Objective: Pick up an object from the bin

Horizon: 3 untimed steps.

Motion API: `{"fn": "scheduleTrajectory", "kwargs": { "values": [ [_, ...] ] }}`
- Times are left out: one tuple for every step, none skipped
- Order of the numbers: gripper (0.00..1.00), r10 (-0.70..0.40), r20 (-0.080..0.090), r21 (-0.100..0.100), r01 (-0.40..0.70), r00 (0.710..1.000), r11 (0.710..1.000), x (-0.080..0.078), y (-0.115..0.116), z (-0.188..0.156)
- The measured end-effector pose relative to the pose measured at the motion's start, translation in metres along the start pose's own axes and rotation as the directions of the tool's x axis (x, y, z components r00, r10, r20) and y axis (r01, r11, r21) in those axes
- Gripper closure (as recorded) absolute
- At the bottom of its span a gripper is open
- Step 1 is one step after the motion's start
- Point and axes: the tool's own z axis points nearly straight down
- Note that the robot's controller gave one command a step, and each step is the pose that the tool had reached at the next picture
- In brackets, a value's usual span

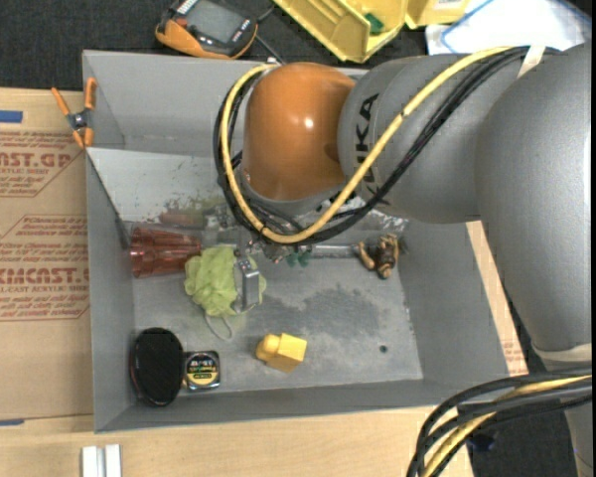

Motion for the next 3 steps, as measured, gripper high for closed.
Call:
{"fn": "scheduleTrajectory", "kwargs": {
  "values": [
    [0.00,-0.042,0.005,0.005,0.042,0.999,0.999,0.030,-0.036,0.034],
    [0.00,0.146,0.009,-0.003,-0.146,0.989,0.989,-0.010,-0.021,0.032],
    [1.00,-0.010,0.009,0.004,0.010,1.000,1.000,0.019,-0.032,0.042]
  ]
}}
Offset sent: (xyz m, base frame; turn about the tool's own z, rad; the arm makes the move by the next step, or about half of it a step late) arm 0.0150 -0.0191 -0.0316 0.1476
